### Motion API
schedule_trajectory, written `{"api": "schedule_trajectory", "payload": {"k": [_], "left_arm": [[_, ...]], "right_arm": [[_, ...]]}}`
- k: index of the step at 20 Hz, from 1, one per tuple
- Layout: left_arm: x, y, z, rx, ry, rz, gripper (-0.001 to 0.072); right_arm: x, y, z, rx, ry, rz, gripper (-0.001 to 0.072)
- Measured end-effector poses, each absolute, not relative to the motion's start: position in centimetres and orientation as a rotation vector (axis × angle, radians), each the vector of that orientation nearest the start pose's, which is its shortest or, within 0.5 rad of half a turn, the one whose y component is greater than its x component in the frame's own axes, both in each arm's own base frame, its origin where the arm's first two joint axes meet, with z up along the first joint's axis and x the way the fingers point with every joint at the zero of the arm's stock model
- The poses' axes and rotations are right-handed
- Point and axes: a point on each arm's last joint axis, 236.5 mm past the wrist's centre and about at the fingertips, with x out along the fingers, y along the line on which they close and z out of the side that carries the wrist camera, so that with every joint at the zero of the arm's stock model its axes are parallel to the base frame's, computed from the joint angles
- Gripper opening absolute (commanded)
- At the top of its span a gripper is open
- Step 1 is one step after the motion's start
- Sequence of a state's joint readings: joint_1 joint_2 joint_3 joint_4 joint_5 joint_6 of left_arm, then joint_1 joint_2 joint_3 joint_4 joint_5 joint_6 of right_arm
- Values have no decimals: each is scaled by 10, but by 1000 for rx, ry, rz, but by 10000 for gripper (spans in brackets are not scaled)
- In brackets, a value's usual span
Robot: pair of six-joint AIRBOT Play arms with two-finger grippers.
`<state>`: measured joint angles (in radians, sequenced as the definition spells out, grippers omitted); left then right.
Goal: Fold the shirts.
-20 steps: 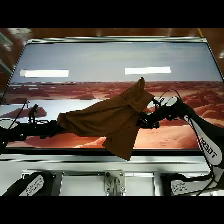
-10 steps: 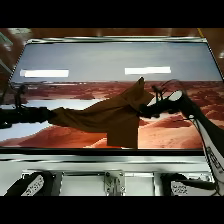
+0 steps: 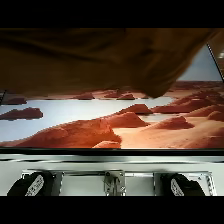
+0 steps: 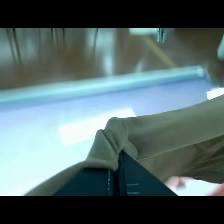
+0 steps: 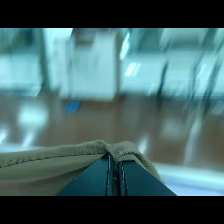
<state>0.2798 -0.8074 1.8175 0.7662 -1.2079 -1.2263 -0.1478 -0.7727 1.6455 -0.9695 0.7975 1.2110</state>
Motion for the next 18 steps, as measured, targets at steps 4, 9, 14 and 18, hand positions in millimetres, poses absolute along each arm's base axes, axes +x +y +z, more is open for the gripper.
{"api": "schedule_trajectory", "payload": {"k": [4, 9, 14, 18], "left_arm": [[208, -102, 540, 5, -98, -440, 42], [211, -84, 491, 26, 107, -355, 42], [255, -59, 379, -60, 464, -319, 42], [306, -40, 258, -198, 738, -304, 42]], "right_arm": [[206, 38, 567, -37, -337, 145, 67], [208, 21, 533, -88, -175, 62, 67], [294, 2, 399, -59, 367, 79, 67], [371, -12, 252, 59, 787, 97, 67]]}}
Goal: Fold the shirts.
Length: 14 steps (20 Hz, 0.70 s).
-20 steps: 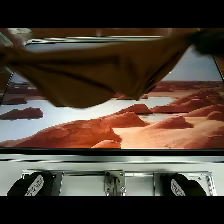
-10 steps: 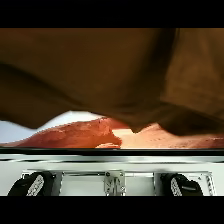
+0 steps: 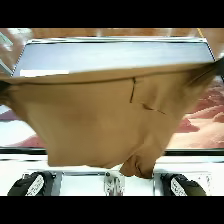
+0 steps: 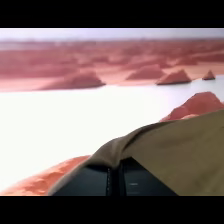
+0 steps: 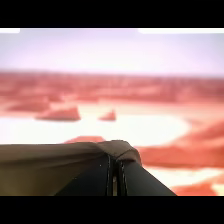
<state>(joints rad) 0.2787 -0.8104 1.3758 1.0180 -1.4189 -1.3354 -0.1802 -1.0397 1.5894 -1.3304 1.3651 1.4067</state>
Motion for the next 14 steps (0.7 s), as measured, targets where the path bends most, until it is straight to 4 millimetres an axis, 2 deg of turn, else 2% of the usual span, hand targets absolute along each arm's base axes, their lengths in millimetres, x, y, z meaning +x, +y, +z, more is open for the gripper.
{"api": "schedule_trajectory", "payload": {"k": [2, 5, 7, 10, 12, 14], "left_arm": [[339, -27, 202, -269, 825, -270, 42], [390, -8, 132, -351, 915, -227, 43], [423, -1, 103, -394, 935, -217, 43], [462, 3, 65, -441, 967, -223, 43], [475, 1, 36, -461, 1012, -231, 42], [479, -7, 11, -484, 1065, -245, 43]], "right_arm": [[413, -14, 188, 131, 895, 85, 67], [477, 2, 114, 234, 926, 94, 67], [516, 15, 85, 287, 875, 94, 67], [557, 27, 57, 337, 789, 78, 68], [569, 35, 34, 368, 788, 70, 68], [570, 44, 8, 395, 838, 70, 77]]}}
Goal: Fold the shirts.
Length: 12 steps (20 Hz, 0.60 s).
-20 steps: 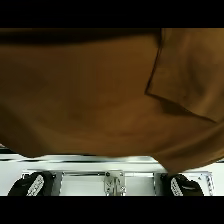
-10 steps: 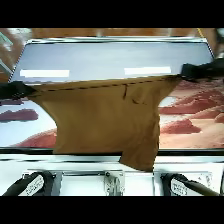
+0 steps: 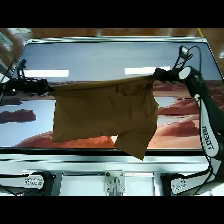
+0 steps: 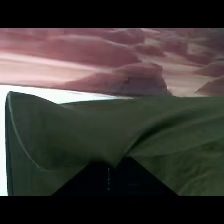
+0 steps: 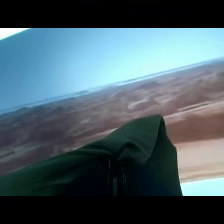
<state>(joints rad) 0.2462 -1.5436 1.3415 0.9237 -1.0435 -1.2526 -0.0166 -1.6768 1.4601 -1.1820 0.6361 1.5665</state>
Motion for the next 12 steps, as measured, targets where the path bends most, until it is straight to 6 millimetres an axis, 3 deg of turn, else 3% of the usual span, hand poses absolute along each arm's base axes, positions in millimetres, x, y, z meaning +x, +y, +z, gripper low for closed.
{"api": "schedule_trajectory", "payload": {"k": [1, 3, 4, 6, 9, 11, 12], "left_arm": [[478, -10, 1, -498, 1096, -252, 81], [475, -12, -9, -538, 1143, -251, 453], [472, -11, -9, -560, 1170, -253, 481], [463, -4, 1, -564, 1220, -270, 481], [426, 30, 16, -513, 1364, -240, 501], [390, 51, 23, -509, 1452, -204, 709], [369, 59, 23, -526, 1493, -181, 720]], "right_arm": [[567, 49, -3, 417, 870, 70, 124], [562, 56, -11, 464, 911, 73, 561], [559, 58, -8, 482, 922, 79, 597], [550, 56, 11, 491, 939, 103, 596], [517, 25, 41, 407, 1020, 109, 596], [476, -12, 44, 347, 1145, 69, 596], [453, -29, 41, 335, 1220, 51, 597]]}}
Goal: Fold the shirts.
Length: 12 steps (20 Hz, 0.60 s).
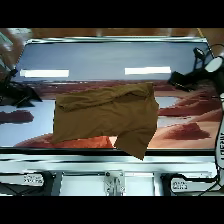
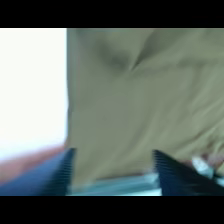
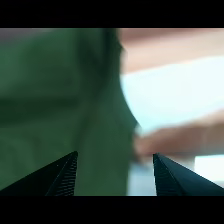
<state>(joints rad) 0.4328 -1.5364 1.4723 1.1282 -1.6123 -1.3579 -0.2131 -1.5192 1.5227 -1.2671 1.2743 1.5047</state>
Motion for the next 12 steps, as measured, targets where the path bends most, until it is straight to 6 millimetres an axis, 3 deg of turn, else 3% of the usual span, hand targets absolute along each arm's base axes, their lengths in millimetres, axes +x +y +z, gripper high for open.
{"api": "schedule_trajectory", "payload": {"k": [3, 6, 9, 12], "left_arm": [[301, 64, 1, -621, 1611, -146, 719], [244, 54, -35, -755, 1686, -125, 718], [217, 39, -67, -855, 1691, -111, 717], [213, 28, -90, -918, 1637, -86, 700]], "right_arm": [[384, -60, 23, 399, 1433, 33, 665], [343, -56, 4, 536, 1551, 83, 665], [323, -46, -14, 624, 1600, 120, 664], [319, -42, -28, 667, 1598, 117, 663]]}}
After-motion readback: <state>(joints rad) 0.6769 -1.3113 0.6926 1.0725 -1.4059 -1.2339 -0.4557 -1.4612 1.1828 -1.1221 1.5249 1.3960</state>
